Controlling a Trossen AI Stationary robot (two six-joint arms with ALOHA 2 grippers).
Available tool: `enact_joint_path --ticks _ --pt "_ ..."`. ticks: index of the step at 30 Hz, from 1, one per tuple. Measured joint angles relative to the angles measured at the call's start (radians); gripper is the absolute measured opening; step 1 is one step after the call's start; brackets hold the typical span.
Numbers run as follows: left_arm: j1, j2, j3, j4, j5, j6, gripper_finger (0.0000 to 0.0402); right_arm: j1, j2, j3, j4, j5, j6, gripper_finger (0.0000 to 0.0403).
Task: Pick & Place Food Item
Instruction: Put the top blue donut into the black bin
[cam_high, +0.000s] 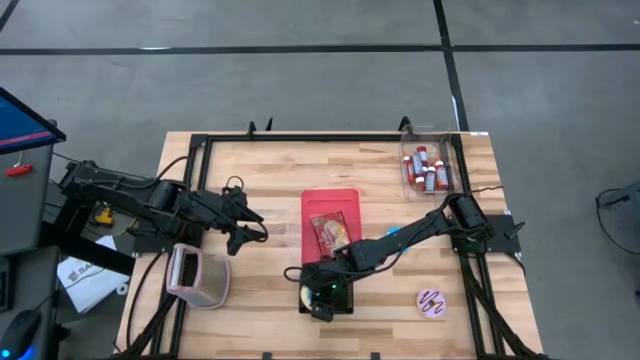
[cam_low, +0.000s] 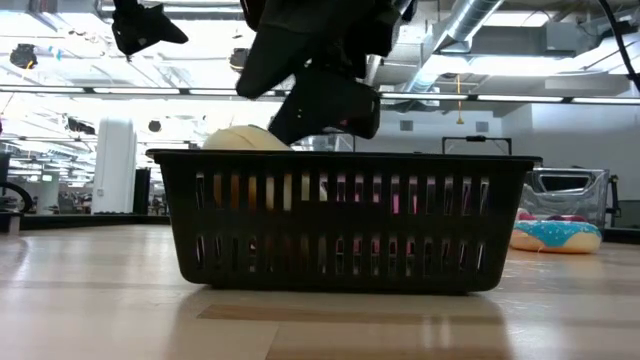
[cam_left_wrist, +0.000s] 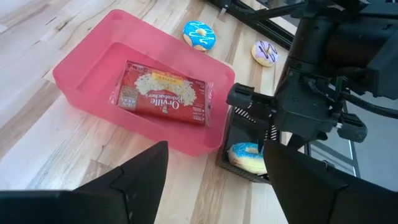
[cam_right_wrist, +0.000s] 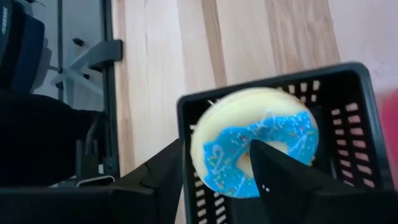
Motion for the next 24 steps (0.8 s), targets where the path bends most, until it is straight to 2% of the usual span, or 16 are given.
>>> enact_joint_path --ticks 8,24 --pt "0.0 0.0 0.0 0.0 0.0 -0.014 0.026 0.006 0.0 0.0 0.037 -0.024 0.036 0.0155" --pt "-0.015 0.0 0.0 0.0 -0.005 -0.017 0.026 0.017 0.0 -0.019 0.033 -0.001 0.196 0.0161"
